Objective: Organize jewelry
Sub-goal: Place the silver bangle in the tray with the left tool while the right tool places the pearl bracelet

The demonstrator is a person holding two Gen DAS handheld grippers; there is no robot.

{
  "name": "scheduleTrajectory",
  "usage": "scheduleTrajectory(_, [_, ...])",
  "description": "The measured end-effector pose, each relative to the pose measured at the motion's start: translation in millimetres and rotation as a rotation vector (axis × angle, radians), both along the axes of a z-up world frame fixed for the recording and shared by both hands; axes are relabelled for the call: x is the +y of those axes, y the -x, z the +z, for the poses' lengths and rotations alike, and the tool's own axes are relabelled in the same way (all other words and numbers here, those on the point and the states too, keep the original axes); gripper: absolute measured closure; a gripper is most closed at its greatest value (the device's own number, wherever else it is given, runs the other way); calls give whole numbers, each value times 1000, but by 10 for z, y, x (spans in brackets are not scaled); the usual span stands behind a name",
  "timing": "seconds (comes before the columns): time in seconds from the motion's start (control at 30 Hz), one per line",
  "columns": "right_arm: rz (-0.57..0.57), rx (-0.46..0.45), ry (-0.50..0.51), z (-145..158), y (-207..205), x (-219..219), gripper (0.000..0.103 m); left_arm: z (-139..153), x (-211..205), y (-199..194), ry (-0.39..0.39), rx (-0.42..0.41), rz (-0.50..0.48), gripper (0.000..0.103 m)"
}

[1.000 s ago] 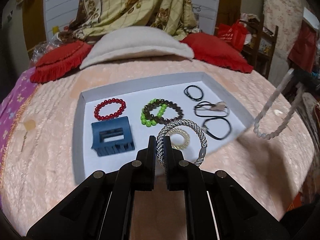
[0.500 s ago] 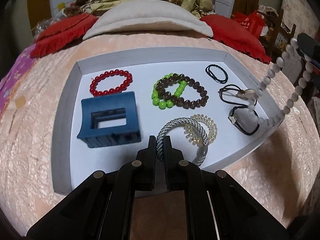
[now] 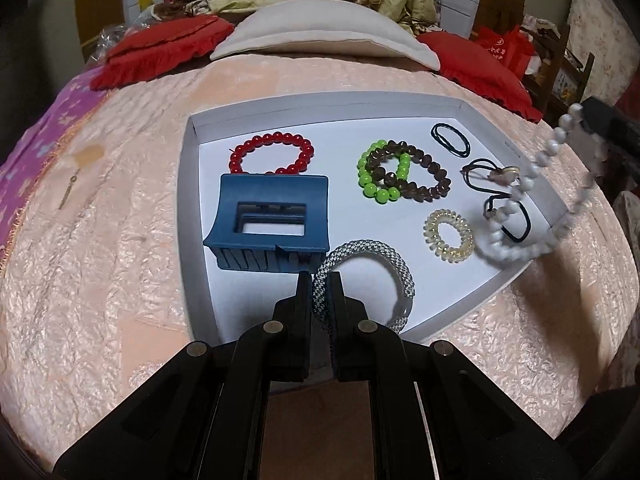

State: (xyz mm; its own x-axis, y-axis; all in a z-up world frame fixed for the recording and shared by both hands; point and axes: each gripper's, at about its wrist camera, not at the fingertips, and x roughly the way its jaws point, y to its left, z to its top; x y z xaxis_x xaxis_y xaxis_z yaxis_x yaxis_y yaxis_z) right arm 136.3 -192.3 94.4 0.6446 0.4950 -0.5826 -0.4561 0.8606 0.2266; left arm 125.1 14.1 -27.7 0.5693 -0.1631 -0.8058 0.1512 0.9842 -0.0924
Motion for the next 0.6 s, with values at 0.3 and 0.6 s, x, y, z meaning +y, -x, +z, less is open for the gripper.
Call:
scheduleTrajectory(0.3, [-79, 114, 35, -410, -578, -93, 95, -12, -80, -141, -25, -6, 21, 97])
scheduleTrajectory(0.6, [-132, 212, 47, -698, -787, -106, 95, -13, -114, -194, -4, -3, 10, 97])
